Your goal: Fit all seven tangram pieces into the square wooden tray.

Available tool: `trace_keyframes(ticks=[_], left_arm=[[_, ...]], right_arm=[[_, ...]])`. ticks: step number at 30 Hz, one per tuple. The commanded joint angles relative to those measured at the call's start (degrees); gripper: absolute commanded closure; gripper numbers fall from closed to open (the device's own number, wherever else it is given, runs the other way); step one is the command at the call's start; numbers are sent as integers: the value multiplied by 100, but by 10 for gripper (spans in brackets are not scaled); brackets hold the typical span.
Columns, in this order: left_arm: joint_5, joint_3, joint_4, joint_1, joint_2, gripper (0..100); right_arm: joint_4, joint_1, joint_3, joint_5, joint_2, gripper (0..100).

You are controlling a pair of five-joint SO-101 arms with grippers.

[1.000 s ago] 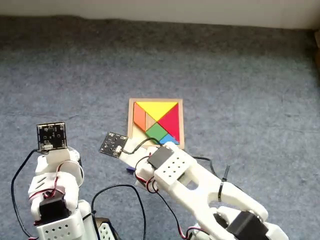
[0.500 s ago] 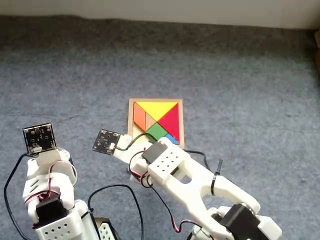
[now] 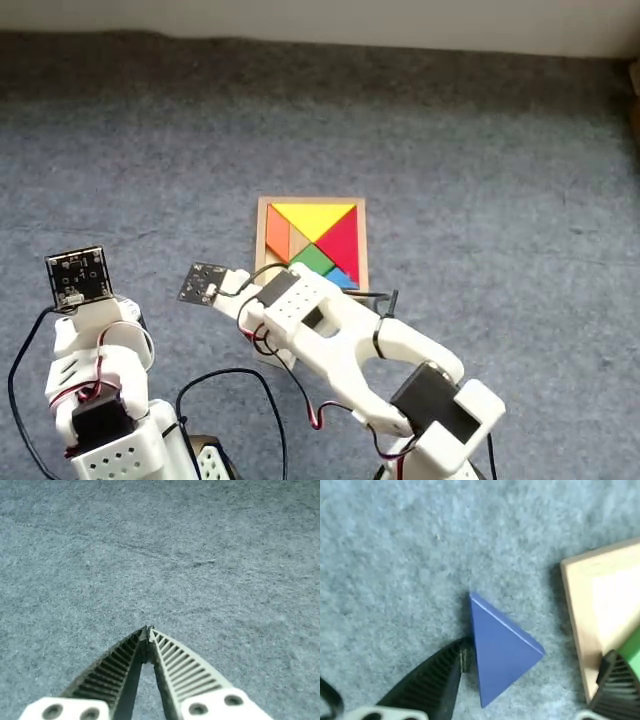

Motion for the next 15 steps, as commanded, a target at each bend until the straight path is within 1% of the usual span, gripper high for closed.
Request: trace_keyframes(ticks=[1,3,5,11,15], left_arm=[[-35,-40,-97,-57,-224,969],[-35,-40,-97,-57,-224,969],[-35,-40,-97,-57,-224,969],[-35,-40,-88,-57,-224,969],[-35,-40,-88,-57,-224,969]], right_arm=[[-101,-22,-189,70,57,689],[-101,-22,-189,70,75,743],[-101,-13,-189,70,75,776],[-66,259,-189,70,31,785],[-66,286,-189,70,22,785]])
